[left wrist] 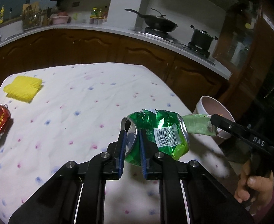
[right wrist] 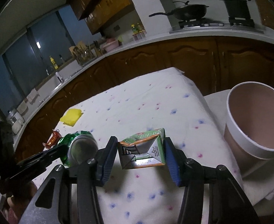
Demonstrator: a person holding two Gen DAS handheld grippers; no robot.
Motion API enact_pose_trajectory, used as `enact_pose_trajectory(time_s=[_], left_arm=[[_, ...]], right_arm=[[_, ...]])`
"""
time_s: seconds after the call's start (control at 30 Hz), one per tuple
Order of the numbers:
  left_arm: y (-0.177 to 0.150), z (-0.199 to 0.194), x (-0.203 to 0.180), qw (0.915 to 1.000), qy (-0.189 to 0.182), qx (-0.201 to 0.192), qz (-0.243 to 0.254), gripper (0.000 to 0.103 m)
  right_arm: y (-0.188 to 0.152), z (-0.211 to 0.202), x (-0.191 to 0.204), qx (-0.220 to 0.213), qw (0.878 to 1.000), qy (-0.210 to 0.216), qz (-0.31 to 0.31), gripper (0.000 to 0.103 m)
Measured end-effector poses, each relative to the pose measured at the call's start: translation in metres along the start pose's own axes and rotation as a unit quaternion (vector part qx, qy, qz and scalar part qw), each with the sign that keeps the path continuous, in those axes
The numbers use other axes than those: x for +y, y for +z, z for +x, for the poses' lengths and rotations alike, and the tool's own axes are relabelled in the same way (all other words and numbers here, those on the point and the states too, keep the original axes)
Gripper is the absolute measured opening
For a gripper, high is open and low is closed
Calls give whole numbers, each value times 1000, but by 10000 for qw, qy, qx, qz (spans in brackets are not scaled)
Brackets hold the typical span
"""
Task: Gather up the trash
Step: 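Carry can and carton over the bin and open both tools to drop them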
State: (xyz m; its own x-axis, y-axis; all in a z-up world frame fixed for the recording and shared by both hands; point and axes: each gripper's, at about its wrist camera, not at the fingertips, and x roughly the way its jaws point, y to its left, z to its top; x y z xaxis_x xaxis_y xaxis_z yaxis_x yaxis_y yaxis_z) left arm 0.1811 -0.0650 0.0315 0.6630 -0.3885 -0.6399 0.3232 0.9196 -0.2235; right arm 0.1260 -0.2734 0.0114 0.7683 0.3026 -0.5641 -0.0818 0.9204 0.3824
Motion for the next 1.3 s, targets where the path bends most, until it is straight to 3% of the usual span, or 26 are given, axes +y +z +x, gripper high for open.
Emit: enact_pose_trajectory(time_s=[0.63,1.3], left_arm=[[22,14,-60,9989,-327,-79,339,12],[41,31,-118,9951,-688,-47,710,12]], right_arm=[[14,-55,-55,-630,9965,-264,479,51],[15,-93,-105,-1009,9896,-601,829,51]])
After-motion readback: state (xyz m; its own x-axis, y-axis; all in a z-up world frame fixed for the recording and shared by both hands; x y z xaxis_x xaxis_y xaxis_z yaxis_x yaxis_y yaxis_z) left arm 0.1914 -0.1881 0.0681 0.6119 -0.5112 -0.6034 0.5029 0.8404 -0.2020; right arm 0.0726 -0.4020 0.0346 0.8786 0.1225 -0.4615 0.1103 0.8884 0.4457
